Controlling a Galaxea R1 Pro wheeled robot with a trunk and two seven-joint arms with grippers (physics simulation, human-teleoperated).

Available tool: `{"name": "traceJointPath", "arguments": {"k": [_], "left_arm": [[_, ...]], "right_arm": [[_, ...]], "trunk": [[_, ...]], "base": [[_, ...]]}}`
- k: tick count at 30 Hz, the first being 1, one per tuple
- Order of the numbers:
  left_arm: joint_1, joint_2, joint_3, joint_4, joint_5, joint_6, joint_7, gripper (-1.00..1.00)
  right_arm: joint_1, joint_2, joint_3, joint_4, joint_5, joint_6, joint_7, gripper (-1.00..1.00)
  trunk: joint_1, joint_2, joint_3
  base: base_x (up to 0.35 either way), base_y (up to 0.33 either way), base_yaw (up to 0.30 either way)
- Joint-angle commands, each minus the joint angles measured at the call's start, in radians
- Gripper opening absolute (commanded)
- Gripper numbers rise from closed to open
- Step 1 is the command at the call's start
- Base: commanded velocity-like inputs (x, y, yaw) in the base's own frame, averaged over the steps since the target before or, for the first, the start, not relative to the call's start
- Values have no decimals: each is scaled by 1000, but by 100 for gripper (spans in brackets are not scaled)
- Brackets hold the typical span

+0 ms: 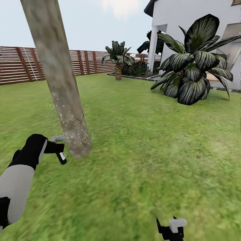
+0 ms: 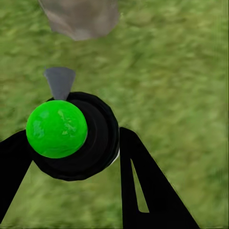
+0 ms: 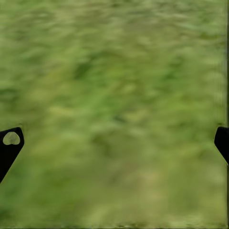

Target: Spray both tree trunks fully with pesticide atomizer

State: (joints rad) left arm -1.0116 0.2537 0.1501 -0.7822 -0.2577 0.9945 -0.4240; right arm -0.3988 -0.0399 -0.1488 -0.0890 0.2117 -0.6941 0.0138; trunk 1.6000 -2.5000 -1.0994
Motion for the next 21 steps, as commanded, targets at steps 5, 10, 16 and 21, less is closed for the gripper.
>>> {"name": "traceJointPath", "arguments": {"k": [5,10,16,21], "left_arm": [[125,-10,4,16,4,-128,-9,-100],[283,-13,-120,24,2,-401,-99,-100],[345,-12,-329,243,-31,-733,-291,-100],[346,-17,-444,280,-45,-773,-357,-100]], "right_arm": [[0,-2,-1,-2,-1,0,-1,100],[-1,-5,18,-60,15,2,5,100],[-67,-5,177,-298,258,246,342,100],[-121,-3,182,-417,269,280,675,100]], "trunk": [[0,0,0],[0,0,0],[0,0,0],[0,0,0]], "base": [[-258,0,0],[-27,0,0],[-1,0,0],[0,0,0]]}}
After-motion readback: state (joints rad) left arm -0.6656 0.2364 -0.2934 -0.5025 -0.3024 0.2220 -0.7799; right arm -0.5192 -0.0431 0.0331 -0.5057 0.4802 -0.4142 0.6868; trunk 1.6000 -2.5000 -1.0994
